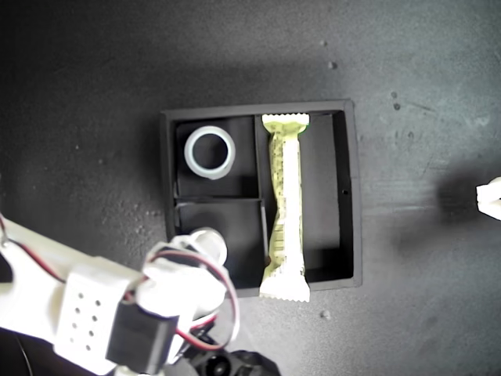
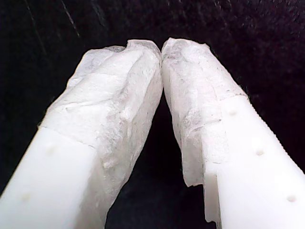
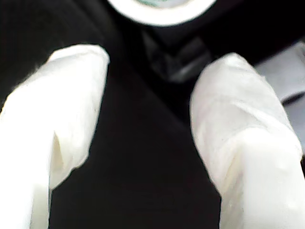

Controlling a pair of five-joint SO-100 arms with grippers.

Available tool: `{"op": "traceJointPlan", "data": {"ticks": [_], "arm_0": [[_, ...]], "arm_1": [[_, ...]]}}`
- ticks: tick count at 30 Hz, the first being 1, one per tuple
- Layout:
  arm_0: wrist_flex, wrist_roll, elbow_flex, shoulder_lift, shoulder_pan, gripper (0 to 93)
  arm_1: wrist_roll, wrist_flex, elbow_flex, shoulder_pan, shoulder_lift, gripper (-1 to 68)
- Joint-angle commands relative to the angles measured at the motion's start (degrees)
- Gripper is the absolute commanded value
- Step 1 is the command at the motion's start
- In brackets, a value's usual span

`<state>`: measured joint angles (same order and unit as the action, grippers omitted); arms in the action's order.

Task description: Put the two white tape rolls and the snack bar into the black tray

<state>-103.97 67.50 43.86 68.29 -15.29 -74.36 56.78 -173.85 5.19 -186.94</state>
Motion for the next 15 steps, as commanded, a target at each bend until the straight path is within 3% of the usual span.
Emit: {"op": "traceJointPlan", "data": {"ticks": [1, 5, 11, 15], "arm_0": [[-1.0, -0.1, 16.2, 22.3, 3.9, 12.0], [3.1, -0.1, 39.9, 43.9, 8.8, 4.1], [17.4, 1.8, 77.4, 75.7, 12.0, 0.0], [27.3, 3.3, 97.3, 88.6, 12.7, 0.0]], "arm_1": [[1.0, -1.7, -5.1, -0.2, -5.0, -0.4], [2.7, 2.3, -5.1, -1.8, -5.0, -0.3], [-6.4, 20.0, -5.2, -3.5, -4.7, 0.0], [-3.2, 20.0, -5.2, -0.7, -5.0, 0.2]]}}
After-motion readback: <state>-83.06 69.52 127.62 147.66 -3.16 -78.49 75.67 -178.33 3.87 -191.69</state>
